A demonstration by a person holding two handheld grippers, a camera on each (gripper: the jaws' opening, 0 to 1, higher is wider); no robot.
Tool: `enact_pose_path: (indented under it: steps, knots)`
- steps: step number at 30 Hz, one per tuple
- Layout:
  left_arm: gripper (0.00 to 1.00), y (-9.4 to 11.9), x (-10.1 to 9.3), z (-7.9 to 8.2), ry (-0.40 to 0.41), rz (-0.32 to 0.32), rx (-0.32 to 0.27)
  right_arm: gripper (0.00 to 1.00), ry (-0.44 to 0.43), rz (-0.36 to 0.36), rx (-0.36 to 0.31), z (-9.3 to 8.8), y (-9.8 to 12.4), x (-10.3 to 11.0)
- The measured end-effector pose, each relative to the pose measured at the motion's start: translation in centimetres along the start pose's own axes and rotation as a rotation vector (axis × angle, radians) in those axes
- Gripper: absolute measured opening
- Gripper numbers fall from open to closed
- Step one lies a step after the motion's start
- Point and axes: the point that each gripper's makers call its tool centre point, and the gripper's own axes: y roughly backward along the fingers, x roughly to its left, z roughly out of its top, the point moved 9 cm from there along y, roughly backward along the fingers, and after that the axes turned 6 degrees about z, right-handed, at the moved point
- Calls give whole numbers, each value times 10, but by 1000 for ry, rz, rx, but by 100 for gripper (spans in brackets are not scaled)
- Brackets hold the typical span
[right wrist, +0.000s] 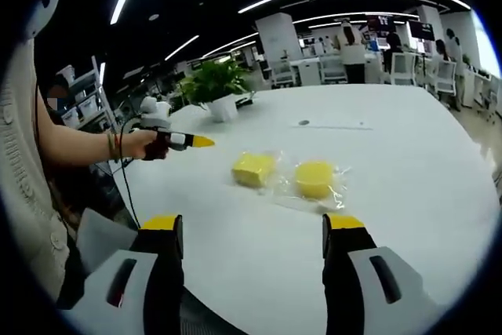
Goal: Compare the silicone blocks by pressing each to a similar depth, holding the contact briefly, and releasing to observe deformation and rebound differences across the visible hardness samples.
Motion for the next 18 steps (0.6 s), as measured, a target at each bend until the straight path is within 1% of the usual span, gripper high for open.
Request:
enact_pose_path:
  steps: [1, 3, 5, 10, 12, 14, 16, 18]
  knots:
    - [25, 8, -5, -1, 1, 1, -22, 67, 2, 10, -9, -1, 1, 2]
    - [25, 18, -12, -2, -1, 3, -38, 67, -5, 17, -24, -1, 2, 4]
    - [27, 32, -20, -4, -27, 13, -68, 66, -3, 29, -44, -3, 4, 8]
    - [30, 56, -34, -7, 2, 6, -145, 67, -10, 45, -83, -4, 7, 11]
    - [32, 66, -42, -9, -7, 14, -179, 66, -15, 49, -96, -5, 9, 12]
    - [34, 77, -48, -13, -18, 28, -196, 67, -14, 49, -104, -6, 11, 12]
    - [36, 86, -56, -17, -9, 23, -211, 66, -18, 46, -102, -8, 12, 11]
    - [38, 92, -61, -21, -29, 36, -214, 67, -15, 46, -113, -10, 14, 11]
